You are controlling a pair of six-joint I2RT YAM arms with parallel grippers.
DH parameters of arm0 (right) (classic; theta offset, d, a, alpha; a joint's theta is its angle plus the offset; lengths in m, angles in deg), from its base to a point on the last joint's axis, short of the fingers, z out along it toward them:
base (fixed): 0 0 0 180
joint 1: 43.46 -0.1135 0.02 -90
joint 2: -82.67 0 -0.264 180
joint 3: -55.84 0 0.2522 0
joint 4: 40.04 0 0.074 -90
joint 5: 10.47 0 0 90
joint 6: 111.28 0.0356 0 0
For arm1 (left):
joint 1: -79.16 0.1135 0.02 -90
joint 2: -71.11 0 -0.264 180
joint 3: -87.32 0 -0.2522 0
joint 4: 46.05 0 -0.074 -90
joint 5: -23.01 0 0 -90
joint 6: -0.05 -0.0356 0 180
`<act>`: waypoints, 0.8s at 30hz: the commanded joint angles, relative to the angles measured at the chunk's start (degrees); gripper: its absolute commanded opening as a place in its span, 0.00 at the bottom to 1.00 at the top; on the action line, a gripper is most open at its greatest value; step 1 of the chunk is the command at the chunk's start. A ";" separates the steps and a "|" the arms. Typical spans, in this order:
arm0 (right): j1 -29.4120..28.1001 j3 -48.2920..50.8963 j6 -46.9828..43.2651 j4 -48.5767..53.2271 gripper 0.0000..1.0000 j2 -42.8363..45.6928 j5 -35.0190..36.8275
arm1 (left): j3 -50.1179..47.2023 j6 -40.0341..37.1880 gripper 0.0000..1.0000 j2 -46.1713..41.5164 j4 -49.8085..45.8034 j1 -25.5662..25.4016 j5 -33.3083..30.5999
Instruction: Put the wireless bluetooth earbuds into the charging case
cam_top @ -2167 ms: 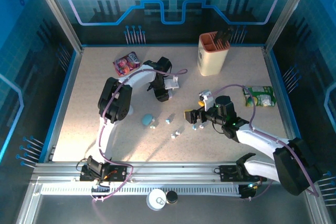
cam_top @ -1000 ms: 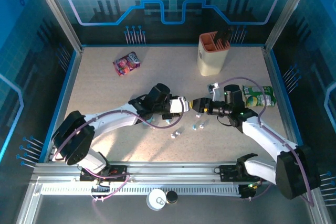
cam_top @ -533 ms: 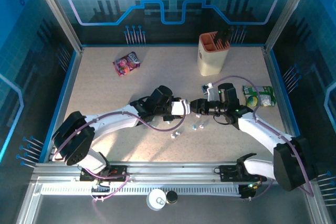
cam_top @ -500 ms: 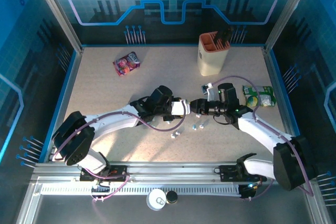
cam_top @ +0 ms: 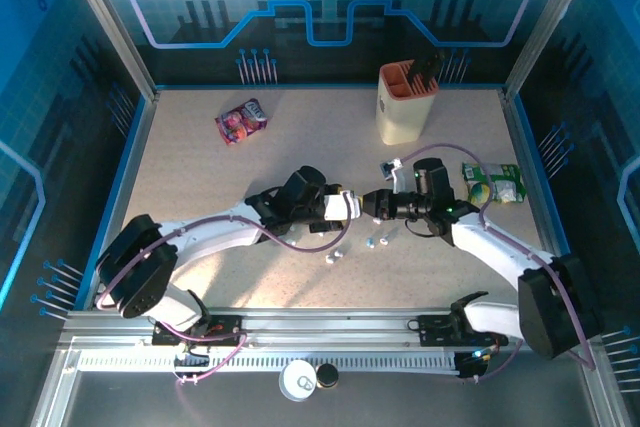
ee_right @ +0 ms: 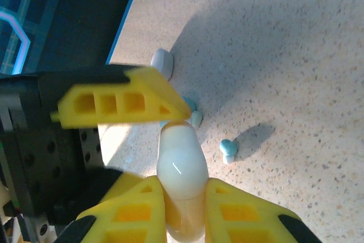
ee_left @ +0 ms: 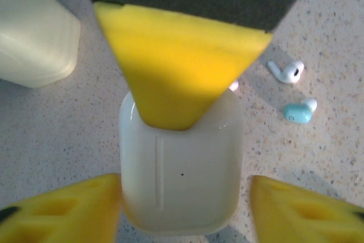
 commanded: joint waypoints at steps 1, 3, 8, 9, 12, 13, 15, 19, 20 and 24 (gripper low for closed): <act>0.72 1.14 -3.34 -2.34 0.16 3.97 0.51 | -1.85 5.76 0.80 -3.28 4.34 -0.53 2.53; 1.95 1.54 -4.51 -2.63 0.16 5.49 0.28 | -3.23 9.59 0.90 -4.98 6.31 -0.40 3.41; 4.59 3.26 -8.43 -6.01 0.15 10.96 -1.84 | -10.66 27.41 0.99 -12.46 17.32 1.22 8.94; 4.87 3.74 -9.08 -7.12 0.15 12.01 -2.82 | -12.22 30.56 0.99 -14.01 19.49 1.70 10.33; 5.33 5.46 -10.77 -13.31 0.15 15.86 -7.49 | -16.31 38.70 0.99 -18.69 24.36 2.48 16.08; 5.31 6.33 -10.58 -16.23 0.15 17.10 -8.97 | -17.56 40.98 0.99 -20.07 26.01 2.55 19.10; 5.31 7.54 -9.75 -21.19 0.15 18.96 -11.38 | -19.50 45.12 0.99 -22.33 29.06 2.58 23.52; 5.25 8.00 -7.44 -27.72 0.15 20.39 -17.67 | -21.93 50.50 0.93 -26.24 33.41 2.60 28.58; 5.07 8.26 -5.92 -30.74 0.15 20.20 -19.18 | -22.27 51.13 0.92 -27.00 34.23 2.60 29.02; 3.57 8.29 -1.46 -38.69 0.14 19.06 -22.24 | -22.76 51.88 0.87 -27.77 37.00 2.57 30.69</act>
